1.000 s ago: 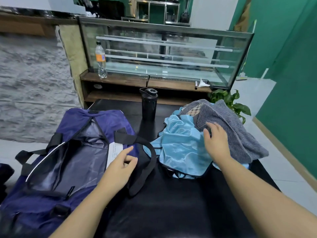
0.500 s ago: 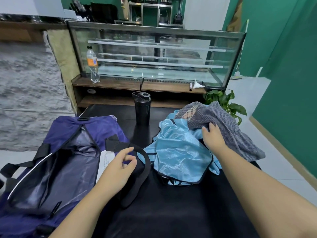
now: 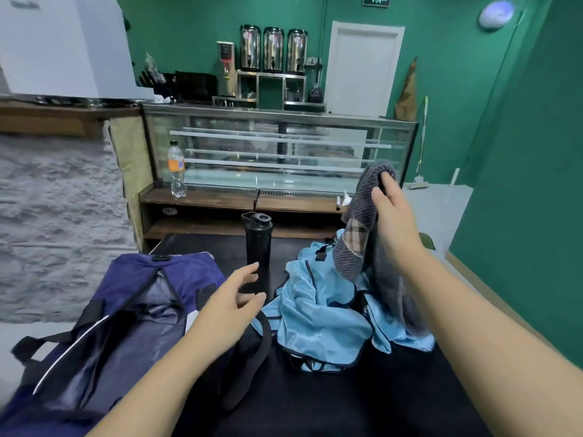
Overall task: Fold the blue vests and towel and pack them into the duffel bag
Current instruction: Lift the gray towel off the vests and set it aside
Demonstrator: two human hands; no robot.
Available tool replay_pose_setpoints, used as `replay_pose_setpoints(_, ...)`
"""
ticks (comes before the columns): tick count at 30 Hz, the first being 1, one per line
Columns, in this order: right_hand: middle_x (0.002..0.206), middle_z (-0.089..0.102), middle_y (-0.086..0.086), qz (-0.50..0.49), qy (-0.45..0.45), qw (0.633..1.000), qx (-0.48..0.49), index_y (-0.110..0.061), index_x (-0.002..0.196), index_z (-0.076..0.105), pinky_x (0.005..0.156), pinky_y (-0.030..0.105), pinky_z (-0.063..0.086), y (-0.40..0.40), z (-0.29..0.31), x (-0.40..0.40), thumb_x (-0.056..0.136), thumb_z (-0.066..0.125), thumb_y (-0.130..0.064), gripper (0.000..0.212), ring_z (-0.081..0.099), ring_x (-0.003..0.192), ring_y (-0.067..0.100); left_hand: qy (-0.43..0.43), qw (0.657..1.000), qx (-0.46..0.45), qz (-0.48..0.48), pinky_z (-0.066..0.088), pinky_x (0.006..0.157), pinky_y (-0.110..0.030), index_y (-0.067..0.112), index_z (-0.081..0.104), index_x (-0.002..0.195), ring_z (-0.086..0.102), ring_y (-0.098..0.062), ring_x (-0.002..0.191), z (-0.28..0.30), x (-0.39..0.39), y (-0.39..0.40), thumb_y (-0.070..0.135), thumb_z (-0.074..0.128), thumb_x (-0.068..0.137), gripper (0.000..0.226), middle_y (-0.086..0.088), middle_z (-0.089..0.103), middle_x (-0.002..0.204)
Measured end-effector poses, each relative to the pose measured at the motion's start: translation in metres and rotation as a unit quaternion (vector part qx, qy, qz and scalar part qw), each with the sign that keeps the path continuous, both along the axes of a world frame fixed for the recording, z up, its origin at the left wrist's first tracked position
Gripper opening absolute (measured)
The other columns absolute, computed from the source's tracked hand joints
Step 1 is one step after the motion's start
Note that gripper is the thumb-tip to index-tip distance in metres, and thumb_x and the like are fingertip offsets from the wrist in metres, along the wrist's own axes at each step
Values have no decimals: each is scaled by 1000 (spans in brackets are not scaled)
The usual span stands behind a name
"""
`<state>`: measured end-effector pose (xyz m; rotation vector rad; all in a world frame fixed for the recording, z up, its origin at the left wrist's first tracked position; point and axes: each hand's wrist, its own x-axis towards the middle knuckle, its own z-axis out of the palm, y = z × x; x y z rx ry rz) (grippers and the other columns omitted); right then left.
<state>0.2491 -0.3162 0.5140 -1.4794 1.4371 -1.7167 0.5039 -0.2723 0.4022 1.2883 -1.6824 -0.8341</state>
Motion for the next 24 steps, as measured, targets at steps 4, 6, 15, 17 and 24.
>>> replay_pose_setpoints(4,141,45,-7,61,-25,997,-37,-17,146,36,104,25,39,25,38,28,99,49,-23,49,45,127,7,-7,999,-43,-31,42,99,-27,46,37,136,54,-5,116,39,-7,2,27,60,91,54,19,46,138)
replay_pose_setpoints(6,125,49,-11,91,-42,994,-42,-17,145,39,83,12,43,34,51,41,97,54,-24,50,52,105,-5,2,996,-76,-35,40,98,-24,46,33,138,51,-7,121,60,-9,2,26,61,91,59,16,41,143)
replay_pose_setpoints(15,125,61,11,192,-47,980,7,-5,132,49,99,47,48,50,59,93,90,59,-3,43,60,114,25,50,992,-104,-43,27,113,-25,25,-6,151,33,-2,134,102,-6,-2,30,84,69,122,13,26,148)
replay_pose_setpoints(17,124,61,15,217,-47,975,11,-4,127,50,99,48,48,50,53,102,90,56,1,38,60,114,29,58,990,-124,-15,38,103,-25,22,4,151,51,-4,121,102,-7,-3,16,81,73,110,16,47,132)
replay_pose_setpoints(24,113,64,6,214,-55,974,48,-14,122,40,86,40,56,46,36,96,92,60,-7,38,65,102,21,-15,987,-152,46,50,90,-32,45,31,137,65,-7,100,99,12,-9,5,65,81,77,16,64,115)
